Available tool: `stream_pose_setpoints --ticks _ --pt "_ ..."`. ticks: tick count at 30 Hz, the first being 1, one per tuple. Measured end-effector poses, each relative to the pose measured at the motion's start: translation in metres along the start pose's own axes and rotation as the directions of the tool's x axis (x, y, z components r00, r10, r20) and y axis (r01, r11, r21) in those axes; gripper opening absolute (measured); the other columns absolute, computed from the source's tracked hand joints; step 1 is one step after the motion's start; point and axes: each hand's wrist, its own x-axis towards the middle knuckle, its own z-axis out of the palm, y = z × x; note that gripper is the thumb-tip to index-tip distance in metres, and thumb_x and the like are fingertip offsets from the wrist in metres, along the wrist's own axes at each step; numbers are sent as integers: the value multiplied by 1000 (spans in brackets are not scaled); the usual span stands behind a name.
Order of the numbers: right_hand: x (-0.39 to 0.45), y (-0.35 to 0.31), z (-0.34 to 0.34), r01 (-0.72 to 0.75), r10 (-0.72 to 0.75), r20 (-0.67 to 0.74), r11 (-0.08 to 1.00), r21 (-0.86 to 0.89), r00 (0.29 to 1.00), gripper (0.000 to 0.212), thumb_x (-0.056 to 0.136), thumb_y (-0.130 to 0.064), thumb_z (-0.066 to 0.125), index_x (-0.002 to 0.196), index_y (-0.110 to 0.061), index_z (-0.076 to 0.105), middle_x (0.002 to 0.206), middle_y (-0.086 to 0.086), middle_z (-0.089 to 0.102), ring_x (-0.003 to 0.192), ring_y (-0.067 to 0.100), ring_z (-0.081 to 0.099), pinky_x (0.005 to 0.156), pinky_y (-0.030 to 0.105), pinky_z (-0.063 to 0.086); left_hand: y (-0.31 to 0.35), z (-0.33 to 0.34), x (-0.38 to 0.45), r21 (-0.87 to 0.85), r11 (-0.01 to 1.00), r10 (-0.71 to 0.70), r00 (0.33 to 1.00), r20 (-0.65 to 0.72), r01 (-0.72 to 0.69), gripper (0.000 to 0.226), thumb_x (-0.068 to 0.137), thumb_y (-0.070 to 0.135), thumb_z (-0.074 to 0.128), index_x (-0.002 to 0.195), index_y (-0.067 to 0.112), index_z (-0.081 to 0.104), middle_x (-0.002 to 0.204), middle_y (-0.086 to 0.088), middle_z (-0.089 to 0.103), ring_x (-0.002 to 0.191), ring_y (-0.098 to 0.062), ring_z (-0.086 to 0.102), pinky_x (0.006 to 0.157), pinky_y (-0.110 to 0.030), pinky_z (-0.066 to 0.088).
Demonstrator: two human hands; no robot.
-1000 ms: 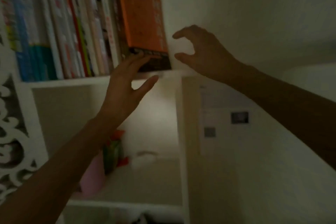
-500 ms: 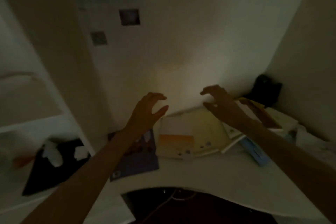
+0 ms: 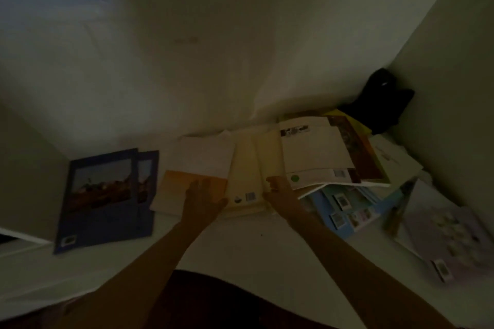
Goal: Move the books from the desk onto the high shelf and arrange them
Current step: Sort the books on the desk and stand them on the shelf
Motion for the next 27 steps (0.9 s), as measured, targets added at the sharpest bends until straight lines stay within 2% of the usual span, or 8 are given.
stream_pose_setpoints --ticks 5,10,14,16,19,22,25,27 --pt "22 -12 31 -126 136 -49 976 175 989 51 89 -5 51 138 -5 34 128 14 49 101 20 48 73 20 35 -2 23 6 269 954 -116 991 -69 130 90 80 59 58 142 7 19 144 -20 22 131 -36 24 100 -41 35" --pt "33 -14 49 -184 235 -203 953 241 950 51 82 -10 61 128 -1 41 123 16 52 105 30 54 86 36 48 -7 17 14 386 923 19 999 -44 -1 74 88 48 52 143 8 22 132 -17 40 116 -33 44 87 -36 42" --pt "27 -23 58 -198 218 15 849 490 976 45 87 -16 64 128 -4 48 117 10 58 98 23 56 82 31 50 -18 -32 15 21 977 215 976 -48 -214 52 94 22 52 140 11 30 115 -11 60 86 -31 61 59 -27 41" --pt "20 -31 64 -123 93 84 846 519 992 36 89 -11 61 124 -15 51 106 6 62 81 17 59 61 20 52 -20 -65 11 -136 969 196 978 -72 -204 46 97 18 45 141 14 31 101 -2 60 72 -17 57 52 -14 37" --pt "10 -51 63 -17 24 -8 862 506 1000 25 90 -8 56 112 -19 59 99 7 66 83 21 63 69 30 56 -19 -103 7 -458 883 63 993 -103 -104 43 100 11 36 142 14 29 111 1 51 83 -9 52 71 -15 41" --pt "0 -76 46 125 -67 -205 950 286 976 24 86 -9 57 109 -10 65 95 11 69 88 29 66 76 41 54 -27 -122 10 -792 609 -130 991 -39 49 38 100 11 37 137 16 40 127 -8 48 112 -29 50 92 -43 43" --pt "-13 -105 22 205 -177 -329 977 54 928 18 85 -18 60 101 -13 68 80 8 66 67 20 61 58 30 48 -46 -113 11 -868 464 -255 965 61 177 19 98 10 38 88 20 52 88 -8 49 75 -26 49 75 -46 39" --pt "-16 -117 22 183 -218 -328 974 -136 919 23 88 -26 59 105 -14 67 86 9 67 72 19 61 57 26 41 -62 -99 8 -833 475 -249 952 181 282 18 98 9 38 96 19 52 88 -12 47 78 -28 47 76 -47 40"
